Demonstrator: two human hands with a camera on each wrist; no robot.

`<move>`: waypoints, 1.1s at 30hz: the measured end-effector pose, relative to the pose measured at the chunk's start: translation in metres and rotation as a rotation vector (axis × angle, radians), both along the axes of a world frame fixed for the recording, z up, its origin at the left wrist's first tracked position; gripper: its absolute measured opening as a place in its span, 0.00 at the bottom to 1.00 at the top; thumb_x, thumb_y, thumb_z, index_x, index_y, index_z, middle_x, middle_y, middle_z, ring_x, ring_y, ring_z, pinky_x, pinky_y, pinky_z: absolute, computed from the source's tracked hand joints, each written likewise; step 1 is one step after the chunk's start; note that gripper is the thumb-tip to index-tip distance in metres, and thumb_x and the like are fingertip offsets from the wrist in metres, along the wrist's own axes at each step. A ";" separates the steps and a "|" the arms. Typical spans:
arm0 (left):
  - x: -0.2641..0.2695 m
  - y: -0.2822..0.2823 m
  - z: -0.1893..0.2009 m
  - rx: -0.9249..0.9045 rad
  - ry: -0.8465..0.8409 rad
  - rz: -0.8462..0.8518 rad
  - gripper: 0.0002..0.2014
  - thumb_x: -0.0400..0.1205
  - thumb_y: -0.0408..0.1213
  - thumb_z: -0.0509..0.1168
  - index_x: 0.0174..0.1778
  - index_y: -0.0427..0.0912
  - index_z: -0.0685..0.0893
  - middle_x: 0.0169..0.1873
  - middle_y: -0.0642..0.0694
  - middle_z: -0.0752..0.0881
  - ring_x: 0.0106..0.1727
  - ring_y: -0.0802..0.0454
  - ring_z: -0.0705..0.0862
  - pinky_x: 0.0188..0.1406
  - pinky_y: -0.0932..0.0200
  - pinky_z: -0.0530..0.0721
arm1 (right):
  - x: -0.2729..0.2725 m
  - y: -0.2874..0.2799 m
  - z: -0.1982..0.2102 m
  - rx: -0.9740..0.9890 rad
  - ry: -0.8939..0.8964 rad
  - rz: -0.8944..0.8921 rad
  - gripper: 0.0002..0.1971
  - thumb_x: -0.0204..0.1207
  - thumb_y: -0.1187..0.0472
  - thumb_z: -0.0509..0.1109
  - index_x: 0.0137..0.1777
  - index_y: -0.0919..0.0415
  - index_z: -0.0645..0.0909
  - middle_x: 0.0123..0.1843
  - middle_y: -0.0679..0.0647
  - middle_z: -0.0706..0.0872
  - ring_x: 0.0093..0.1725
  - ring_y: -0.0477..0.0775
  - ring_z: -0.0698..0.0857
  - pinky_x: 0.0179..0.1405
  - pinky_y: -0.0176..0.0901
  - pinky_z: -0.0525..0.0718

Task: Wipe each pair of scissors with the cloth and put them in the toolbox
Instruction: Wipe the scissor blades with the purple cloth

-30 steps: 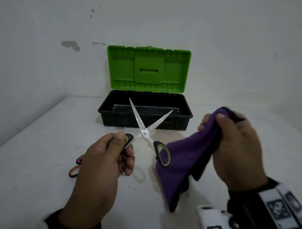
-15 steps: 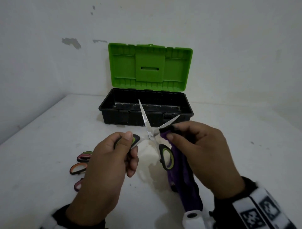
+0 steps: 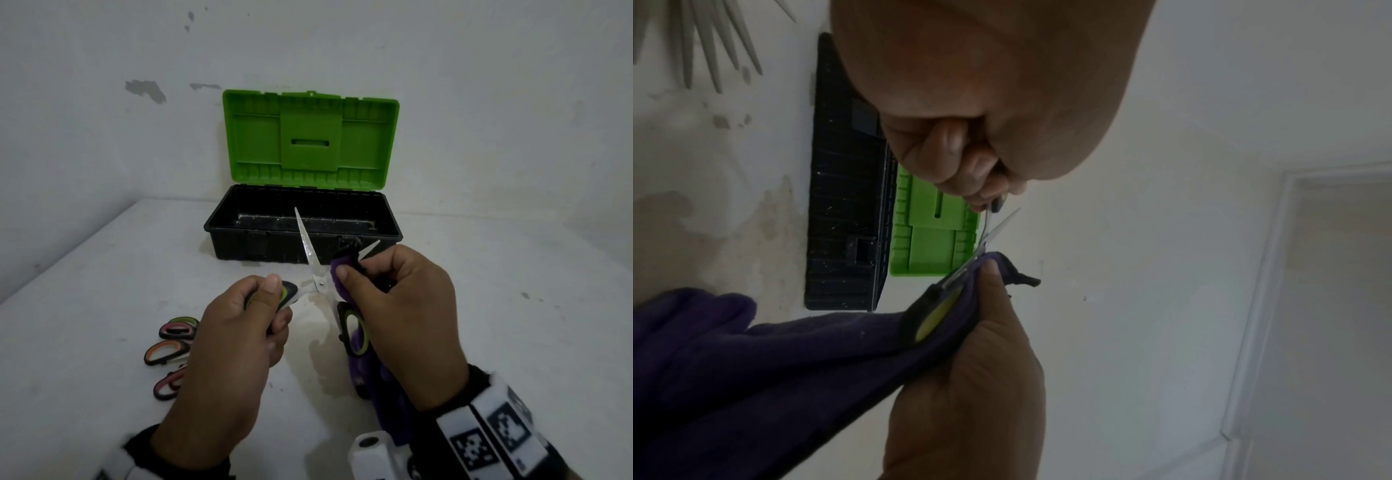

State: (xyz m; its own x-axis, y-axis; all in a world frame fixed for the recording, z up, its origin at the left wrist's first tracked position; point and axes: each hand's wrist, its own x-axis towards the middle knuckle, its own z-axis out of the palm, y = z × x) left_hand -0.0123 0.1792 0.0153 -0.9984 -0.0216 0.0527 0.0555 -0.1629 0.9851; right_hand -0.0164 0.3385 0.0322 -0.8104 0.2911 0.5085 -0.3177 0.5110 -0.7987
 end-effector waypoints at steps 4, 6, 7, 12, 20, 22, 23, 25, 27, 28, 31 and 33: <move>-0.001 0.000 -0.002 -0.014 0.014 -0.005 0.16 0.86 0.42 0.58 0.35 0.40 0.78 0.23 0.45 0.72 0.21 0.54 0.62 0.22 0.57 0.57 | 0.002 -0.001 0.000 0.009 -0.021 0.049 0.11 0.68 0.55 0.81 0.31 0.49 0.82 0.30 0.42 0.88 0.32 0.41 0.86 0.29 0.25 0.79; -0.002 0.000 -0.003 -0.009 0.011 -0.014 0.17 0.86 0.42 0.59 0.32 0.43 0.79 0.23 0.45 0.72 0.21 0.54 0.62 0.22 0.58 0.57 | -0.004 0.006 -0.001 -0.002 -0.010 -0.009 0.11 0.68 0.55 0.82 0.31 0.49 0.82 0.32 0.40 0.88 0.32 0.41 0.86 0.29 0.25 0.79; -0.002 0.000 -0.003 -0.007 0.011 -0.015 0.17 0.86 0.43 0.59 0.31 0.44 0.79 0.23 0.45 0.72 0.21 0.54 0.62 0.22 0.59 0.58 | -0.006 0.008 -0.001 -0.007 -0.009 -0.030 0.11 0.68 0.55 0.82 0.31 0.50 0.82 0.31 0.41 0.88 0.32 0.41 0.86 0.30 0.26 0.80; -0.003 -0.001 -0.003 0.005 0.045 -0.013 0.16 0.85 0.43 0.59 0.33 0.41 0.78 0.22 0.46 0.72 0.21 0.55 0.62 0.21 0.60 0.58 | 0.001 -0.001 -0.001 0.016 -0.006 0.043 0.11 0.69 0.56 0.81 0.31 0.47 0.81 0.31 0.42 0.87 0.33 0.41 0.86 0.30 0.26 0.81; -0.004 -0.002 -0.002 0.064 0.028 -0.027 0.17 0.85 0.42 0.59 0.29 0.44 0.80 0.22 0.45 0.71 0.21 0.55 0.62 0.19 0.62 0.58 | -0.002 0.001 -0.003 -0.038 -0.003 0.000 0.12 0.69 0.55 0.82 0.31 0.51 0.81 0.28 0.44 0.86 0.30 0.42 0.85 0.27 0.27 0.80; -0.003 -0.002 -0.002 0.061 0.031 -0.040 0.18 0.85 0.42 0.59 0.29 0.45 0.79 0.23 0.45 0.71 0.21 0.55 0.62 0.19 0.62 0.58 | -0.007 0.006 -0.004 -0.063 0.001 -0.047 0.11 0.68 0.54 0.82 0.32 0.53 0.82 0.29 0.45 0.87 0.29 0.44 0.85 0.30 0.35 0.83; -0.003 -0.002 -0.002 0.061 0.031 -0.043 0.18 0.85 0.43 0.59 0.29 0.45 0.79 0.23 0.45 0.71 0.21 0.55 0.62 0.19 0.63 0.58 | -0.008 0.008 -0.004 -0.079 0.001 -0.062 0.11 0.68 0.54 0.82 0.32 0.53 0.83 0.29 0.46 0.88 0.29 0.44 0.85 0.30 0.38 0.84; -0.003 -0.003 -0.002 0.055 0.031 -0.045 0.17 0.84 0.43 0.60 0.30 0.44 0.79 0.23 0.45 0.71 0.21 0.55 0.62 0.20 0.63 0.59 | -0.007 0.007 -0.003 -0.073 -0.006 -0.037 0.11 0.69 0.55 0.82 0.32 0.52 0.82 0.29 0.46 0.88 0.29 0.44 0.85 0.30 0.35 0.84; -0.003 -0.005 -0.001 0.052 0.030 -0.055 0.16 0.84 0.43 0.60 0.32 0.41 0.79 0.23 0.44 0.71 0.21 0.55 0.62 0.19 0.62 0.59 | -0.001 0.001 -0.002 -0.046 -0.012 0.006 0.12 0.69 0.55 0.82 0.31 0.50 0.81 0.29 0.45 0.87 0.30 0.43 0.85 0.28 0.29 0.82; -0.003 -0.005 -0.001 0.056 0.028 -0.061 0.16 0.84 0.43 0.60 0.32 0.41 0.79 0.23 0.44 0.71 0.21 0.55 0.62 0.19 0.62 0.59 | -0.001 0.002 -0.001 -0.051 -0.008 -0.002 0.12 0.68 0.55 0.82 0.31 0.50 0.81 0.29 0.45 0.87 0.29 0.43 0.85 0.28 0.30 0.82; -0.003 -0.005 0.001 0.100 0.007 -0.073 0.15 0.84 0.42 0.60 0.32 0.40 0.79 0.22 0.45 0.71 0.20 0.56 0.62 0.16 0.64 0.59 | -0.009 0.014 0.001 -0.124 -0.002 -0.075 0.12 0.67 0.54 0.83 0.30 0.53 0.82 0.28 0.46 0.88 0.28 0.44 0.85 0.30 0.40 0.84; -0.003 -0.005 0.001 0.109 0.003 -0.072 0.15 0.84 0.42 0.60 0.32 0.41 0.79 0.23 0.45 0.70 0.20 0.56 0.62 0.16 0.64 0.59 | -0.009 0.015 0.003 -0.109 -0.008 -0.060 0.12 0.68 0.54 0.82 0.31 0.52 0.82 0.28 0.46 0.88 0.28 0.44 0.85 0.30 0.38 0.84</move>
State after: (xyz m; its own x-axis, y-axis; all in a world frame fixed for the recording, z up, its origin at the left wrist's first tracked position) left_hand -0.0156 0.1740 0.0162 -0.9974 0.0443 0.0567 0.0425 -0.2729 0.9611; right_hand -0.0251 0.3531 0.0351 -0.7939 0.3924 0.4645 -0.2824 0.4385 -0.8532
